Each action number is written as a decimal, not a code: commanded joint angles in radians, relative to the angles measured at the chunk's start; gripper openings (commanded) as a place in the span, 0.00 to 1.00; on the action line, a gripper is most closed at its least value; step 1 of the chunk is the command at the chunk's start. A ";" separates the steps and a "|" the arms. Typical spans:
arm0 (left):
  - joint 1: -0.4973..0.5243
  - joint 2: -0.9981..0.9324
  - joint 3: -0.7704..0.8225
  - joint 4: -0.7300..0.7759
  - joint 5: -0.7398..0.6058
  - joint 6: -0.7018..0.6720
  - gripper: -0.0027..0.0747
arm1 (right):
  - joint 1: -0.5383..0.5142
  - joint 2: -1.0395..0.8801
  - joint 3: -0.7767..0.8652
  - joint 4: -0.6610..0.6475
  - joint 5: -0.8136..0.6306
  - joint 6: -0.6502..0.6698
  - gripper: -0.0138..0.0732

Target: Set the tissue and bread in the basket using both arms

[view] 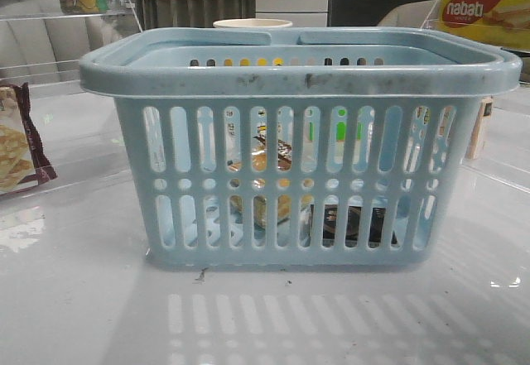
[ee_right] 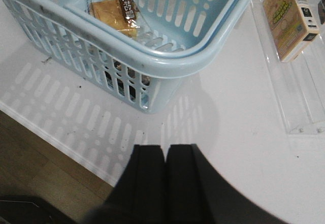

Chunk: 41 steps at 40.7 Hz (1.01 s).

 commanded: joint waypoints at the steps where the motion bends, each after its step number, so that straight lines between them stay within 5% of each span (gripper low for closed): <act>1: 0.000 -0.020 -0.001 -0.001 -0.089 -0.004 0.15 | -0.002 -0.002 -0.025 -0.010 -0.070 -0.005 0.22; 34: 0.000 -0.018 -0.001 -0.001 -0.089 -0.004 0.15 | -0.009 -0.025 -0.023 -0.010 -0.070 -0.005 0.22; 41: 0.000 -0.018 -0.001 -0.001 -0.087 -0.004 0.15 | -0.130 -0.128 0.068 0.034 -0.261 -0.004 0.22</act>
